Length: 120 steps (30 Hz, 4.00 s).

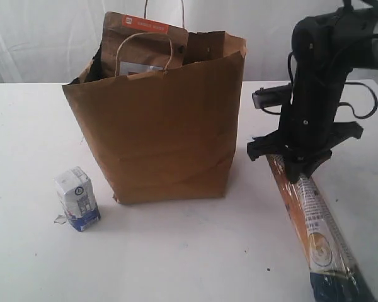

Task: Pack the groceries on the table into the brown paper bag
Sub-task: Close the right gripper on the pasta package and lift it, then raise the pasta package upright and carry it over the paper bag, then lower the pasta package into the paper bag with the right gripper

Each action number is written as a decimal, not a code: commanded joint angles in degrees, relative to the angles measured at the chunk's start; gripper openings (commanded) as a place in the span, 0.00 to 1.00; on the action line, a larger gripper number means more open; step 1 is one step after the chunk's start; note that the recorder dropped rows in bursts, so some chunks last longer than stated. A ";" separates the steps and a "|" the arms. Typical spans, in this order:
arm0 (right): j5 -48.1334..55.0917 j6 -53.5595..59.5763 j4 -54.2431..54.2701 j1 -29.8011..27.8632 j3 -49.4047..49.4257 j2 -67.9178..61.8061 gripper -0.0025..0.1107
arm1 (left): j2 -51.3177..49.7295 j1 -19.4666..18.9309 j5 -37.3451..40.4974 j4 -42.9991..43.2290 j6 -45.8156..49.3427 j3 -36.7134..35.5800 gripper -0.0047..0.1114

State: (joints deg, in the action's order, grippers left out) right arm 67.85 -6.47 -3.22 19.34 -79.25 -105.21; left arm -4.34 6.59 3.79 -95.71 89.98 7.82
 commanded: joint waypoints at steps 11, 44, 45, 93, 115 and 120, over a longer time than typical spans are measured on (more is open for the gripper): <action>-0.27 7.78 -0.56 -5.18 -0.05 23.53 0.02 | -0.19 -0.15 0.36 -0.81 -0.06 0.22 0.04; -48.41 7.90 32.50 -4.83 -14.80 31.61 0.02 | -0.19 -0.15 0.36 -0.81 -0.06 0.22 0.04; -49.06 8.01 32.60 -4.06 -15.13 30.74 0.02 | -0.19 -0.15 0.36 -0.81 -0.06 0.22 0.04; -50.01 28.26 26.39 14.88 -24.66 3.07 0.02 | 0.40 -0.15 0.39 -0.81 -0.06 0.22 0.04; -32.17 28.26 12.24 14.88 -24.66 -0.28 0.02 | 0.40 -0.15 0.39 -0.81 -0.06 0.22 0.04; -26.91 28.26 12.24 14.88 -24.66 -0.27 0.02 | 0.40 -0.15 0.39 -0.81 -0.06 0.22 0.04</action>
State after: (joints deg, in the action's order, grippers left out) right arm 40.21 20.57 10.96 34.31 -103.26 -106.04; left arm -4.23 6.59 3.79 -95.71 89.98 7.82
